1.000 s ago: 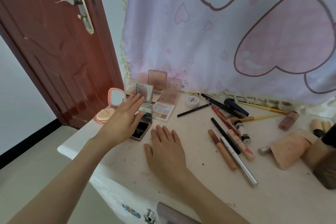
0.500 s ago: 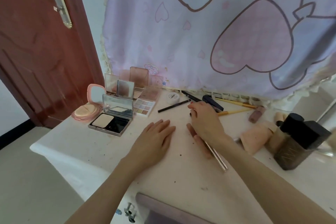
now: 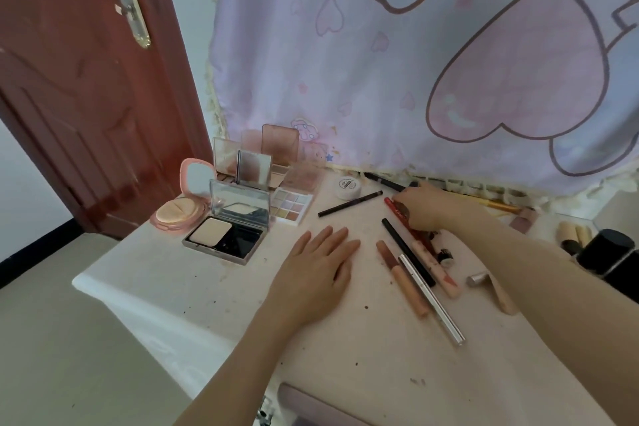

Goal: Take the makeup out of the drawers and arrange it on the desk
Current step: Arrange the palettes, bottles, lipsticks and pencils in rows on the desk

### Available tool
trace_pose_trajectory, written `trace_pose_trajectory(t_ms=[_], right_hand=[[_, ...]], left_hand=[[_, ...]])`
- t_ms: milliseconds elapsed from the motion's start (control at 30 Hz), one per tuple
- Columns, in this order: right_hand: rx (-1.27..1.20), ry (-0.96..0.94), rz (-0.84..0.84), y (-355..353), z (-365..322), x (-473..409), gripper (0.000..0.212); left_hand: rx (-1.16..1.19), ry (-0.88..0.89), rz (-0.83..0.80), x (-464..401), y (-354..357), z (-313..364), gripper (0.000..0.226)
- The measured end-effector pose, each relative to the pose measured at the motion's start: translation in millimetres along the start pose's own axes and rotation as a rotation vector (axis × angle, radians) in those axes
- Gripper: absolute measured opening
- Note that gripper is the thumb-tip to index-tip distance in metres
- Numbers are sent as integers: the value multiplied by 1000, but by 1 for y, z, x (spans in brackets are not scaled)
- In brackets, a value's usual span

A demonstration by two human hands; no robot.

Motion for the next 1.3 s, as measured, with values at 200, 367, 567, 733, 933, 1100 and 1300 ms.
trace_pose_trajectory(t_ms=[200,367,567,733,933,1100,1300], right_hand=[[-19,22,44,-2,7,-7,25],[-239,51,222,-9,14,-3,11],[-1172,133,579,-31,1,32,15],[-1835,59,408,-2,-65,51,21],[-2011,-113,280,10,-105,59,29],[-2038,-264,133,17,-113,63,32],[-2100,-199,80,25,-110,58,37]], left_hand=[[14,-5,6,1,-1,0,44],[25,-5,4,0,0,-2,44],[114,0,42,-1,-4,-4,40],[589,-197,312,5,-28,-22,29],[891,-213,449,17,-43,-29,36],[814,-109,334,18,-43,-19,63],[703,-56,280,17,-43,-8,58]])
Point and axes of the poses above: each hand's wrist, its own x-axis away from the middle knuckle, its own y-axis out of the palm, z = x × y, the point moved 6 cm from there along -x, towards the middle knuckle, and after that the axes turned 3 degrees about x, right-handed, at the moved point
